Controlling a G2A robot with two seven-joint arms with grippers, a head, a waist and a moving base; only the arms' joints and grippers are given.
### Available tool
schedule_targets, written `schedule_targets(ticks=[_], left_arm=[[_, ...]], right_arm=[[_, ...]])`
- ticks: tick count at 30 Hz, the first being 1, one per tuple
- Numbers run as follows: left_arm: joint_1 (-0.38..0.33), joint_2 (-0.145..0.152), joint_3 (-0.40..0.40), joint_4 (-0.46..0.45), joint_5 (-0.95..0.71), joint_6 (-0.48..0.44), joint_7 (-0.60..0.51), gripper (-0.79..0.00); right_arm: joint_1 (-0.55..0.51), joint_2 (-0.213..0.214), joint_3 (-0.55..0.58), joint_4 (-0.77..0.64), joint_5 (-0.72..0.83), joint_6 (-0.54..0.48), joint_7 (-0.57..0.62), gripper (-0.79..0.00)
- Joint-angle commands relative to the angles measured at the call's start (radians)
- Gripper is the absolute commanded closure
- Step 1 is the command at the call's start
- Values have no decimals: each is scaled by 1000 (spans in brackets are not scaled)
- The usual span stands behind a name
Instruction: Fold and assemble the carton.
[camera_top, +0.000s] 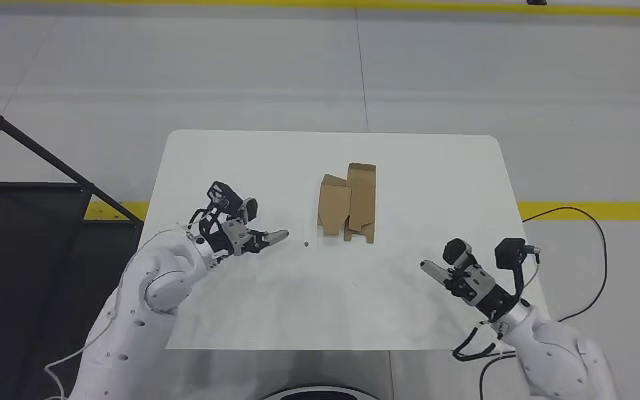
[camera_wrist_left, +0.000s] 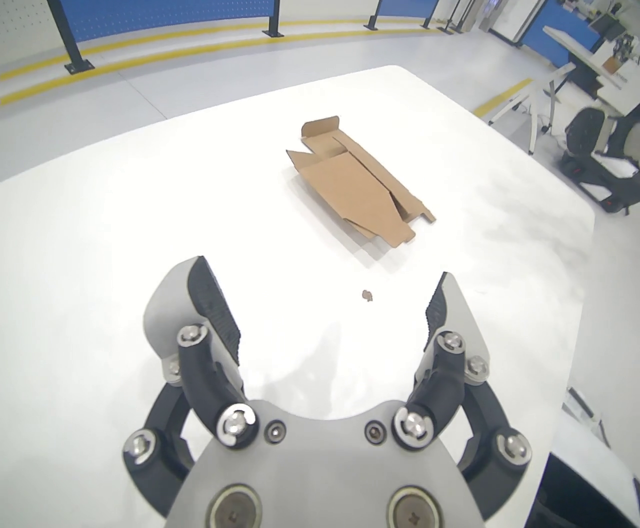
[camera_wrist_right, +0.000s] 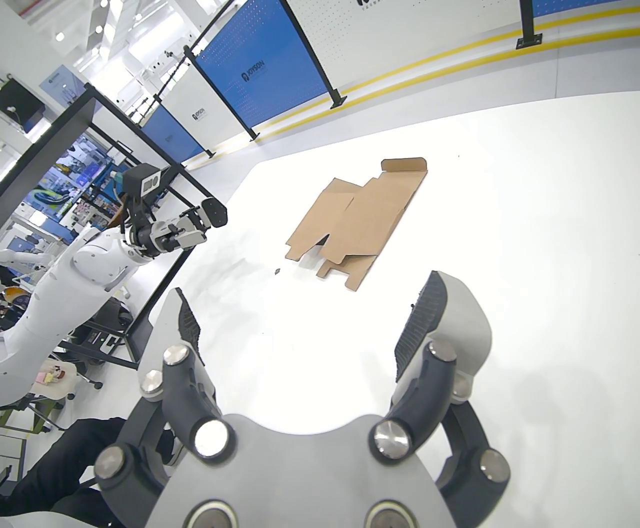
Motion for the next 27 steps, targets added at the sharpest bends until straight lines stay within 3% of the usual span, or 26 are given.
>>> schedule_targets(ticks=[1, 6, 11, 22, 27], left_arm=[[-52, -5, 29, 33, -71, 32, -49, -785], [-184, -24, 108, 142, -342, 60, -197, -785], [-271, -38, 168, 219, -463, 114, -288, -785], [-277, -39, 172, 230, -490, 123, -300, -785], [-300, -50, 220, 264, -510, 188, -302, -785]], right_arm=[[-4, -1, -5, -8, 8, -2, -18, -785], [-2, 0, -25, -19, 131, -36, -2, -785], [45, 9, -29, 16, 313, -56, 101, -785], [48, 10, -29, 18, 320, -55, 107, -785], [48, 10, -29, 18, 320, -55, 107, -785]])
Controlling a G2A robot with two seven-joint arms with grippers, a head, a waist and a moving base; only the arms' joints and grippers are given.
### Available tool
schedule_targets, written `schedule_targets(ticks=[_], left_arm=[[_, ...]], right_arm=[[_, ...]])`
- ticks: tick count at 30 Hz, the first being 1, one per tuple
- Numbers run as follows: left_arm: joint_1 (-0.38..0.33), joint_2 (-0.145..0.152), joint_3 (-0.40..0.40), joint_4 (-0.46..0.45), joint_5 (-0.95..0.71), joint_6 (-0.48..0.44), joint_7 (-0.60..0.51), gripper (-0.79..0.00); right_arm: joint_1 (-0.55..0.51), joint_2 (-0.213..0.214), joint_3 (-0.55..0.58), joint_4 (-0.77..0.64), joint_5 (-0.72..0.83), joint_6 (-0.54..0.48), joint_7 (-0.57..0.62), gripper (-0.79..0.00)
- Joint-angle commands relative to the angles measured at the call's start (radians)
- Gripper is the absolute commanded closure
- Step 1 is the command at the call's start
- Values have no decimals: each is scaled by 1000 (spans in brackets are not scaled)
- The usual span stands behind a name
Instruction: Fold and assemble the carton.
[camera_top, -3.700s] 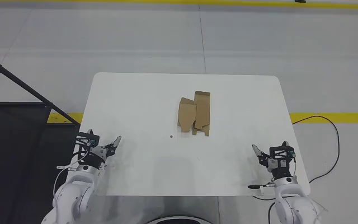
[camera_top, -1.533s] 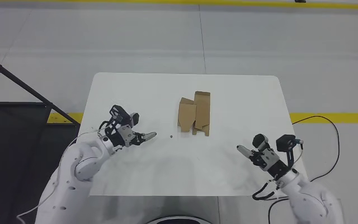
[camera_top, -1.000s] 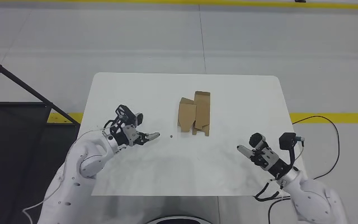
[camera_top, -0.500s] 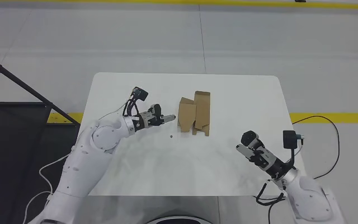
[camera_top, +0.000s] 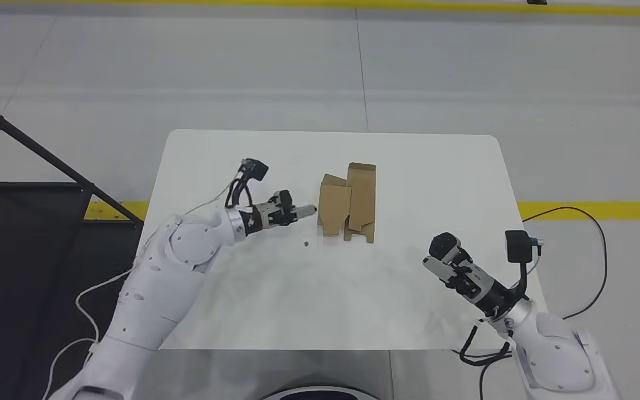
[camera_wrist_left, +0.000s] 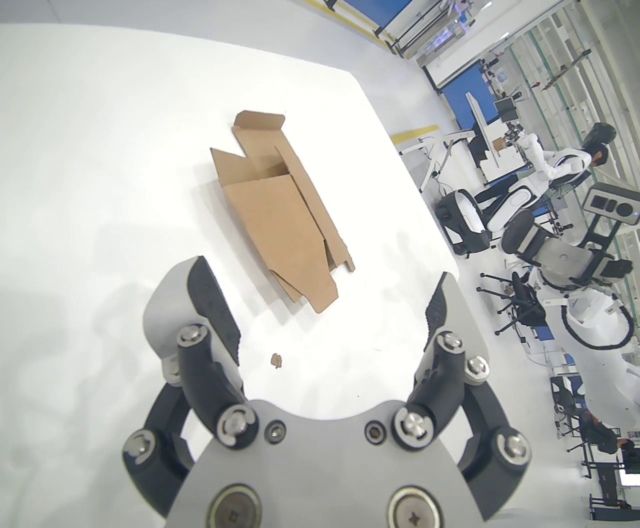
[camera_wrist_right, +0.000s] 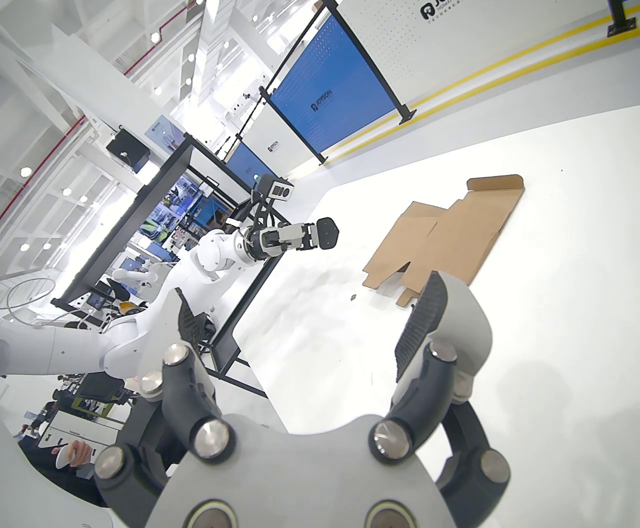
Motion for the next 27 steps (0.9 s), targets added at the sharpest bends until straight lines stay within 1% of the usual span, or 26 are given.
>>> schedule_targets(ticks=[1, 6, 12, 19, 27], left_arm=[[-20, -7, 23, 29, -39, 17, -13, -785], [-88, -25, 70, 126, -136, 35, -45, -785], [-157, -49, 125, 242, -209, 51, -60, -785], [-214, -78, 183, 359, -254, 49, -40, -785], [-259, -111, 237, 447, -294, 27, -24, -785]], right_arm=[[0, 0, 0, 0, 0, 0, 0, -785], [0, 0, 0, 0, 0, 0, 0, -785], [0, 0, 0, 0, 0, 0, 0, -785], [0, 0, 0, 0, 0, 0, 0, -785], [0, 0, 0, 0, 0, 0, 0, -785]])
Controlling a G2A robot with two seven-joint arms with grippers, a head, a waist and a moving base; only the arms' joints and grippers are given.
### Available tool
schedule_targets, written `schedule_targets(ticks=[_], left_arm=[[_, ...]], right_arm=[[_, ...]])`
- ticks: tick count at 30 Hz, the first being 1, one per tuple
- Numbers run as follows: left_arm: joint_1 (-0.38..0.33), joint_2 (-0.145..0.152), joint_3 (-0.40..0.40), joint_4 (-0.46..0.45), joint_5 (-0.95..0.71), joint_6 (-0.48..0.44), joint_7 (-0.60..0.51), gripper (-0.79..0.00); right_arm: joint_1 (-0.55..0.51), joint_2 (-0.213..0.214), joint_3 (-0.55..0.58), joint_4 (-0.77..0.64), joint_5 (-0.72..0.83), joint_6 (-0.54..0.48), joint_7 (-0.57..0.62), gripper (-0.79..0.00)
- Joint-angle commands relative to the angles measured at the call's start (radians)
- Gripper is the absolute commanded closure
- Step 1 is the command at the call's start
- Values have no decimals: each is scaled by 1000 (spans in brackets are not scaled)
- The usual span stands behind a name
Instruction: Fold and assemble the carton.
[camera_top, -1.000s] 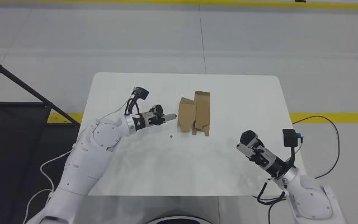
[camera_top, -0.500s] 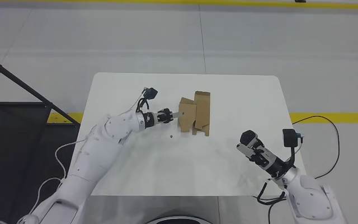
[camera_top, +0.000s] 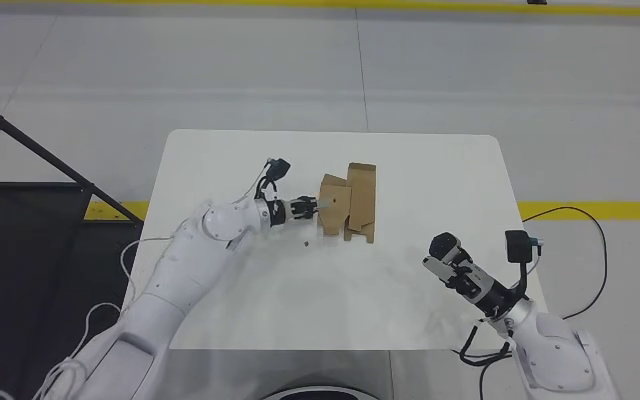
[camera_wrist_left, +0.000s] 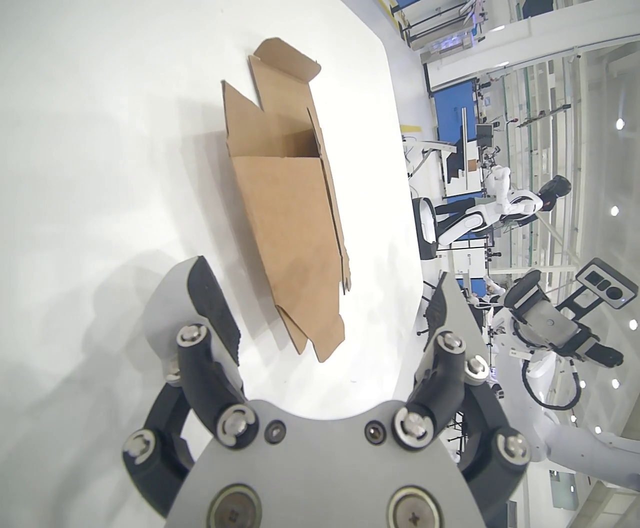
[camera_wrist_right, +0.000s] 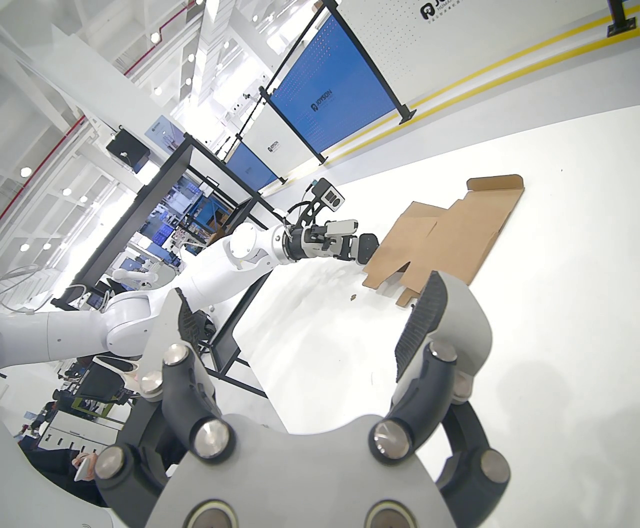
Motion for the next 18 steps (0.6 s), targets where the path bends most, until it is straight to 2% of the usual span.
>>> schedule_targets(ticks=[1, 7, 10, 13, 14, 15, 16, 18], left_arm=[[-9, -7, 10, 17, -10, -6, 2, -785], [-38, -31, 44, 71, -38, -10, 2, -785], [-51, -43, 57, 99, -54, -12, 0, -736], [-62, -54, 64, 129, -83, -15, -9, -505], [-65, -57, 65, 139, -90, -18, -11, -459], [-68, -60, 67, 149, -99, -21, -15, -314], [-70, -62, 67, 159, -109, -25, -19, -246], [-77, -67, 68, 178, -120, -33, -27, -185]], right_arm=[[0, 0, 0, 0, 0, 0, 0, -785], [0, 0, 0, 0, 0, 0, 0, -785], [0, 0, 0, 0, 0, 0, 0, -785], [0, 0, 0, 0, 0, 0, 0, -785], [0, 0, 0, 0, 0, 0, 0, -785], [0, 0, 0, 0, 0, 0, 0, -785], [0, 0, 0, 0, 0, 0, 0, -785], [0, 0, 0, 0, 0, 0, 0, -785]])
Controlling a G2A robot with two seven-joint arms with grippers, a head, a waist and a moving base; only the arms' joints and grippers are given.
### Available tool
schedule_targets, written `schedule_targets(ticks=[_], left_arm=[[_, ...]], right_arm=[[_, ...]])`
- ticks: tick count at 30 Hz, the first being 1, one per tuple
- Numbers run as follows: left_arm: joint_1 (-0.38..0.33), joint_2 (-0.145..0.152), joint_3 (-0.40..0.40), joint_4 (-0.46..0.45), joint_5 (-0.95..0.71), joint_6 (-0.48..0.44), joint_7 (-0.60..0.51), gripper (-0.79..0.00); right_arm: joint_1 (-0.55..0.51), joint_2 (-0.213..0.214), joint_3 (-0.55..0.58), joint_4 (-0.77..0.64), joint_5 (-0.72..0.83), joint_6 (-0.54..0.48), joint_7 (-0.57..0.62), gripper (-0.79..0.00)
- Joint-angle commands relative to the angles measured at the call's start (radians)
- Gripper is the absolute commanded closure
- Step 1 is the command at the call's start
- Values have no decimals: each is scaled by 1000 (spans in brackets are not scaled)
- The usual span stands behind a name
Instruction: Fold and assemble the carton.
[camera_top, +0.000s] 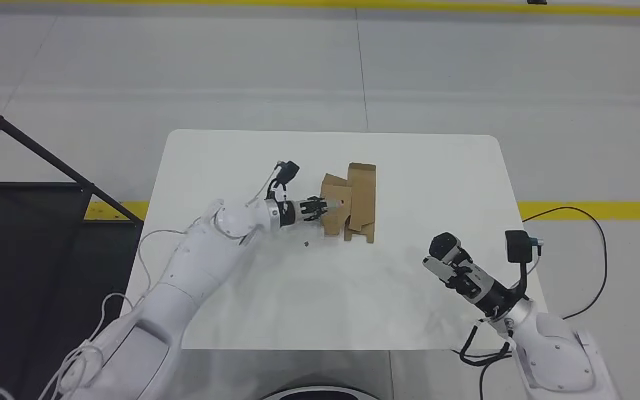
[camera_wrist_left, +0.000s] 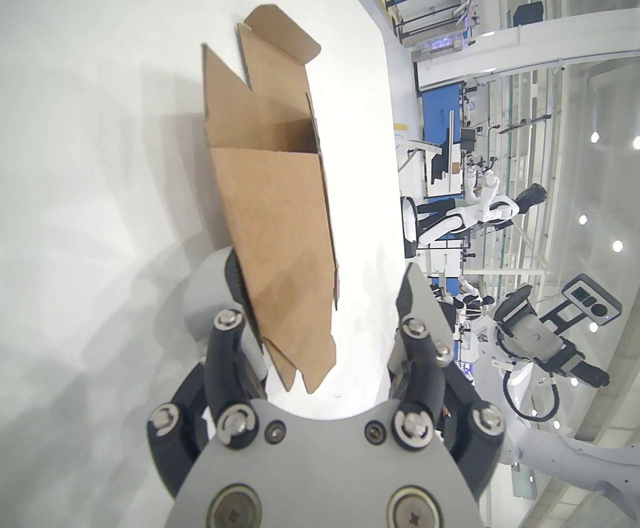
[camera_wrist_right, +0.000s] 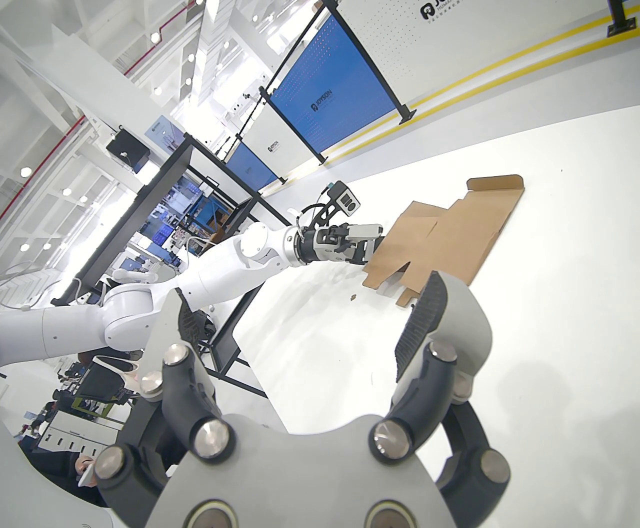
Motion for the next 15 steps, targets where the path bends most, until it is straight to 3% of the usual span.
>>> schedule_targets(ticks=[1, 15], left_arm=[[-4, -5, 0, 19, -18, -10, -10, 0], [-13, -21, -15, 94, -78, -152, -31, 0]], right_arm=[[0, 0, 0, 0, 0, 0, 0, -785], [-2, 0, -8, -11, -19, 16, -7, -785]])
